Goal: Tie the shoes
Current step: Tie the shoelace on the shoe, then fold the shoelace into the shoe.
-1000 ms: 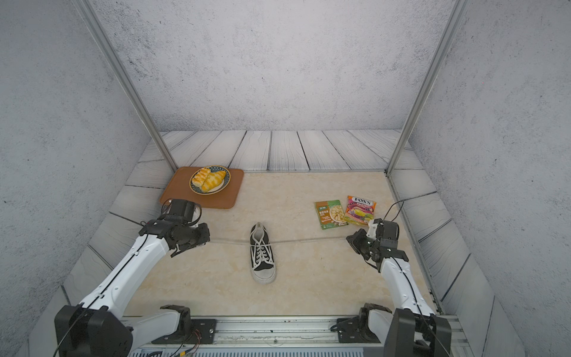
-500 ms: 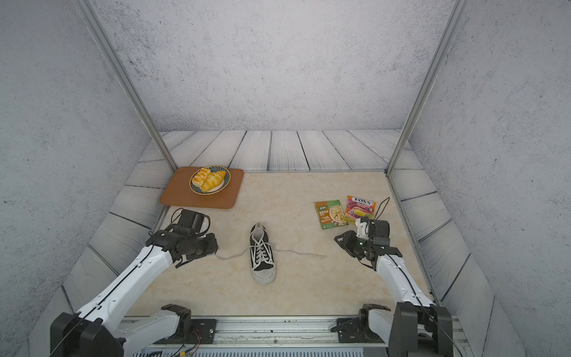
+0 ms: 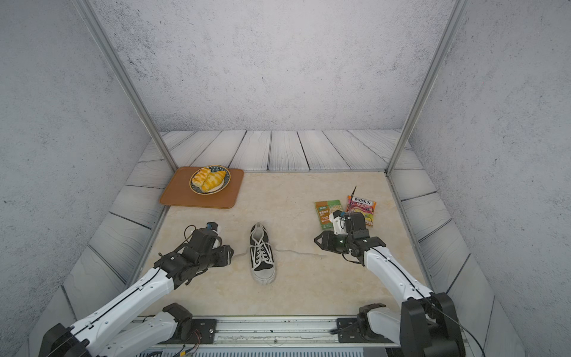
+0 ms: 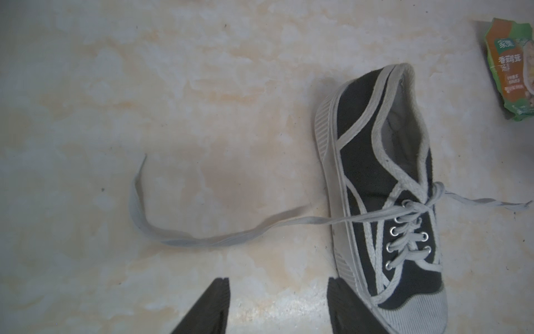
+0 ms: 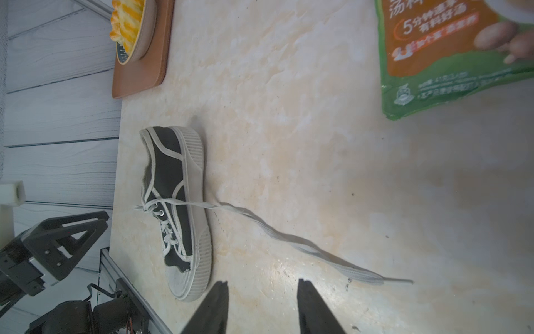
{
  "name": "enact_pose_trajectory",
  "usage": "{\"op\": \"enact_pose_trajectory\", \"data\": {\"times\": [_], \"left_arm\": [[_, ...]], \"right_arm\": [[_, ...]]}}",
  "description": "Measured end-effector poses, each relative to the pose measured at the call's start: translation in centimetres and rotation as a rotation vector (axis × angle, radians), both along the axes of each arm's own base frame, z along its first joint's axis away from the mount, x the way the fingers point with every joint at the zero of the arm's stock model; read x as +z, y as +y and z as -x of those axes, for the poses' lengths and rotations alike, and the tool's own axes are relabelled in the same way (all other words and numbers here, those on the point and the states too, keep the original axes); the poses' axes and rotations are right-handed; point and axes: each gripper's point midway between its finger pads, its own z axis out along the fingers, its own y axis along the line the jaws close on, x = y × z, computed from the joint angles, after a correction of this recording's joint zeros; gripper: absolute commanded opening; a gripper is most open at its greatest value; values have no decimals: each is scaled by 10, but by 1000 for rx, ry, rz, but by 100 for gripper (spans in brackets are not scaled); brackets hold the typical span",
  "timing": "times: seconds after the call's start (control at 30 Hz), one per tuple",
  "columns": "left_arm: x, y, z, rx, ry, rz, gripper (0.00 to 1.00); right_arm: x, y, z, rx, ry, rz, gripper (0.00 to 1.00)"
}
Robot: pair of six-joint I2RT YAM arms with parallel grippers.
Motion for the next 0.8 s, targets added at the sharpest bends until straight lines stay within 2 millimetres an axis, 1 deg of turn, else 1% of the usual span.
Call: {"op": "enact_pose_trajectory", "data": {"times": [0.1, 0.2, 0.37, 0.53, 0.67, 0.8], "left_arm": [[-8, -6, -6, -29, -46, -3, 62], [-13, -12, -12, -53, -73, -7, 63], [-29, -21, -22, -86, -65, -33, 66], [-47, -27, -22, -119, -21, -51, 69], [-52, -27, -21, -121, -4, -57, 76], [-62, -25, -19, -107, 40, -70, 77]], "right_arm": [[-4, 6, 2, 23, 13, 8, 45], [-3, 10, 1, 37, 7, 10, 45], [-4, 14, -1, 48, -2, 7, 45], [-9, 17, -2, 57, 7, 10, 45], [-9, 19, -3, 61, 4, 9, 45], [-8, 20, -4, 63, -4, 6, 45]]}}
